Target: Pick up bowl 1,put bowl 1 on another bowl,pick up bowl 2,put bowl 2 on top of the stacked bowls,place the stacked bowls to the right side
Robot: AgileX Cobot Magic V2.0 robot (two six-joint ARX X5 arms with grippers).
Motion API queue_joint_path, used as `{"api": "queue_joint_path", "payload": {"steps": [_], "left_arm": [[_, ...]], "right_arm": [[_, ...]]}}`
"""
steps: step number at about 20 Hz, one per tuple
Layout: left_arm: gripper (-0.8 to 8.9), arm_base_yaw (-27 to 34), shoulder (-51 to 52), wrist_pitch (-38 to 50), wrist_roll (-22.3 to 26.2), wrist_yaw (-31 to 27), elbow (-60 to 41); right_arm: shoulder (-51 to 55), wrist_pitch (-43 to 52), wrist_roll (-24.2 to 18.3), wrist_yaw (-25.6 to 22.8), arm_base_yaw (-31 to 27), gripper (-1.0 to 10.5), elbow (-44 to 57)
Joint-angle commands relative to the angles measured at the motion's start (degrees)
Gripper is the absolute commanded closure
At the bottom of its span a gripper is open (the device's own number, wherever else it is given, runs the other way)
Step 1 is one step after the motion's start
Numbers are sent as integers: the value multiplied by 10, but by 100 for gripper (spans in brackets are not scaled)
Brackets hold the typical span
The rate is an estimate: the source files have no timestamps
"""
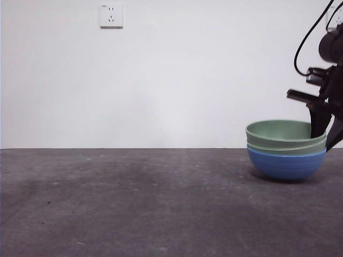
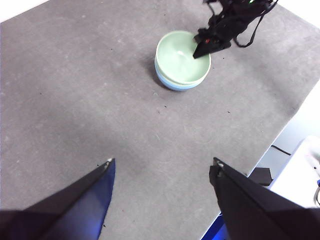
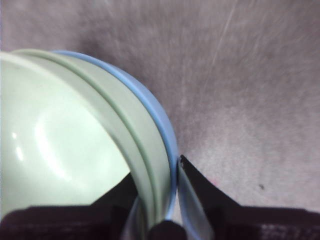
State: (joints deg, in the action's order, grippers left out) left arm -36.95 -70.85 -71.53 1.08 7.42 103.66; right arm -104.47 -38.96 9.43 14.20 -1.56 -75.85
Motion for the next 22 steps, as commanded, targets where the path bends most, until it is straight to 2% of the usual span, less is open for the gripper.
{"api": "queue_joint_path", "payload": {"steps": [1, 5, 6, 8, 11, 15, 17, 22], "left_arm": [[491, -1, 0, 3, 7, 1, -1], [491, -1, 0, 3, 7, 1, -1], [491, -1, 0, 3, 7, 1, -1], [491, -1, 0, 3, 7, 1, -1], [491, -1, 0, 3, 7, 1, -1], [491, -1, 0, 3, 7, 1, -1], [491, -1, 0, 3, 7, 1, -1], [491, -1, 0, 3, 8, 1, -1]], "right_arm": [[-15, 5, -4, 5, 1, 959, 3], [-22, 1, -6, 5, 0, 948, 3], [-22, 3, -6, 5, -1, 900, 3], [-22, 3, -5, 6, -2, 717, 3], [-22, 6, -5, 9, -2, 591, 3], [-20, 10, -5, 11, -2, 561, 2], [-11, 6, -5, 32, -2, 561, 2], [78, -37, -5, 34, -3, 561, 2]]}}
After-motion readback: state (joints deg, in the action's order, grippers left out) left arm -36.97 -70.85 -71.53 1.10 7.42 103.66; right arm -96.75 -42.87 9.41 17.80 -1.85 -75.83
